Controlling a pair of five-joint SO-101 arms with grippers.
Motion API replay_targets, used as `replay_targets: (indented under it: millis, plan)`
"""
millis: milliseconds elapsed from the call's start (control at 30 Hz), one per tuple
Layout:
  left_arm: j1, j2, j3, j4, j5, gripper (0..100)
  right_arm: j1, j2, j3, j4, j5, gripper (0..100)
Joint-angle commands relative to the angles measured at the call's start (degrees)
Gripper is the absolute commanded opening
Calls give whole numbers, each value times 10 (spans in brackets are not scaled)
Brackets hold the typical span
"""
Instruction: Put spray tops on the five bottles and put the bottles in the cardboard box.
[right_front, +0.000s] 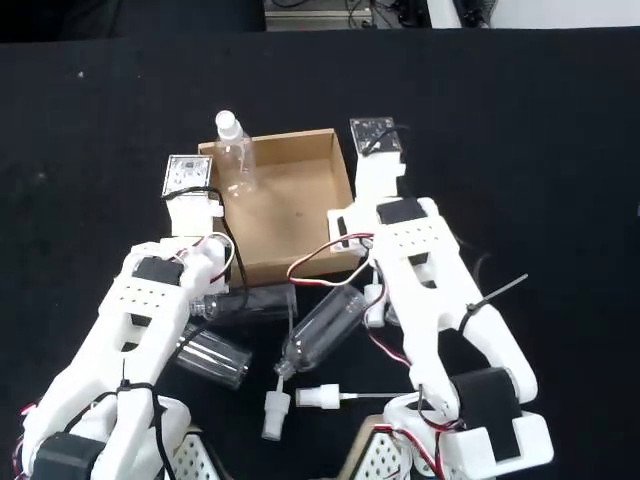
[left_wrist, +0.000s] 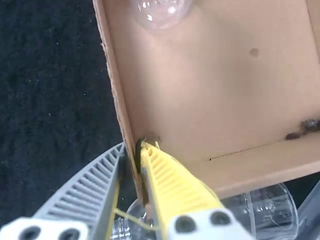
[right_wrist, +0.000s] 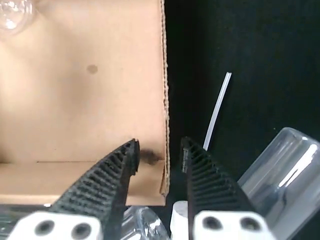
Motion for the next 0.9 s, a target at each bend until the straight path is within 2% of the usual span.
replay_targets:
  millis: [0,100,300,700,867]
  plan:
    - [8,-4,-7,4,-4,30,-8,-4,11,13,0,109]
    - [8,-4,-7,4,-5,30,-7,-4,13,13,1,97]
    - [8,-4,-7,5,-5,30,-6,-4,10,18,1,10]
    - [9,-5,-1,14,-5,30,-4,-9,29,18,2,11]
    - [9,-5,-5,25,-5,30,-5,-70,63,14,2,11]
